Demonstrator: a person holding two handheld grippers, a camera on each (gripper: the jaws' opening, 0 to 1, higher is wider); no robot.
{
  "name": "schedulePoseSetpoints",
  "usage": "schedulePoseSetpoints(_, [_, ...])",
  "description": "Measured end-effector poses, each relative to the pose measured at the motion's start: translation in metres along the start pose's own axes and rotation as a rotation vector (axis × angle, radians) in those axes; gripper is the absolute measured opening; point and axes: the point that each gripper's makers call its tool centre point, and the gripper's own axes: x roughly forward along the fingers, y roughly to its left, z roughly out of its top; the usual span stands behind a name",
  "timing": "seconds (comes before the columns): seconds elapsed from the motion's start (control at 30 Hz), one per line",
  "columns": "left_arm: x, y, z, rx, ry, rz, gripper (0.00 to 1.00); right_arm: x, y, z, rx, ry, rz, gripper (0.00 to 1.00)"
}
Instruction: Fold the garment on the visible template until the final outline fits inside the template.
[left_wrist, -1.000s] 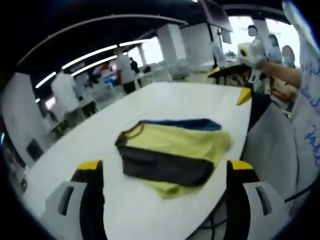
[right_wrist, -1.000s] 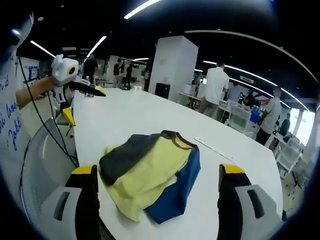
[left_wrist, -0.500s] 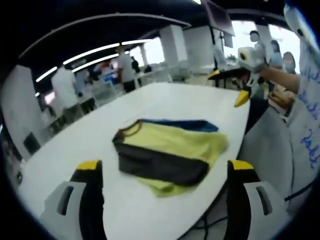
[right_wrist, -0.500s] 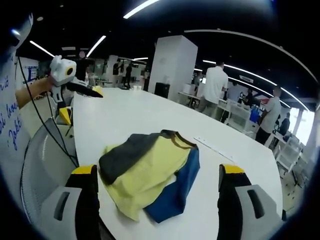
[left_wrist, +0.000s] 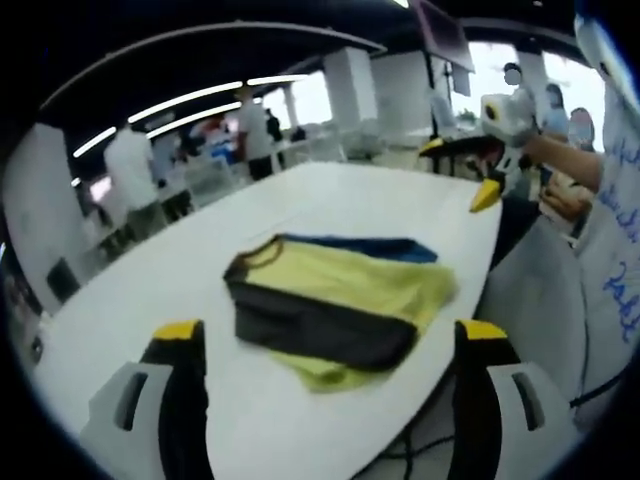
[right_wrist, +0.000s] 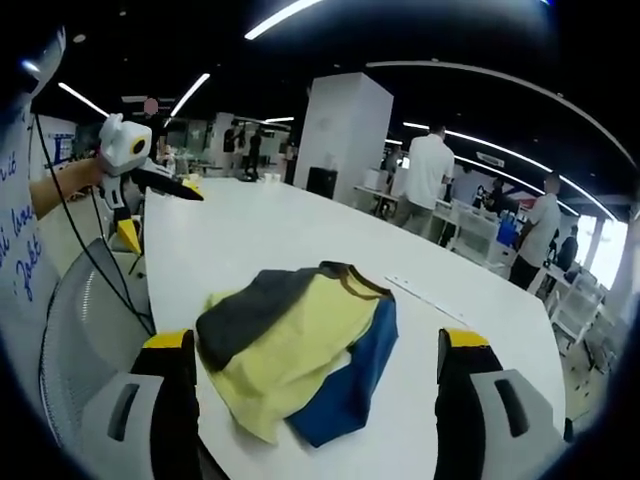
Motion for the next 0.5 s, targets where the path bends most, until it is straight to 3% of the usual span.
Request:
schedulePoseSetpoints(0.2, [0.003, -0.005, 0.001, 0.012, 0.006, -0.016, 0.98, 0.000, 0.001, -0.001, 0.005, 0.007, 0.007, 1.00])
schedulePoseSetpoints(0.33, [0.007, -0.011, 0.001, 0.018, 0.019, -0.031, 0.90, 0.000, 0.003, -0.002, 0.011, 0.009, 0.010, 0.99])
schedulePoseSetpoints(0.43, [0.012, -0.017, 0.002, 0.037, 0.018, -0.046, 0.79, 0.000, 0.002, -0.003, 0.012, 0.014, 0.011, 0.95])
schedulePoseSetpoints(0.5, [0.018, -0.024, 0.003, 0.019, 0.011, -0.079, 0.76, 0.000, 0.003, -0.004, 0.014, 0.015, 0.014, 0.93])
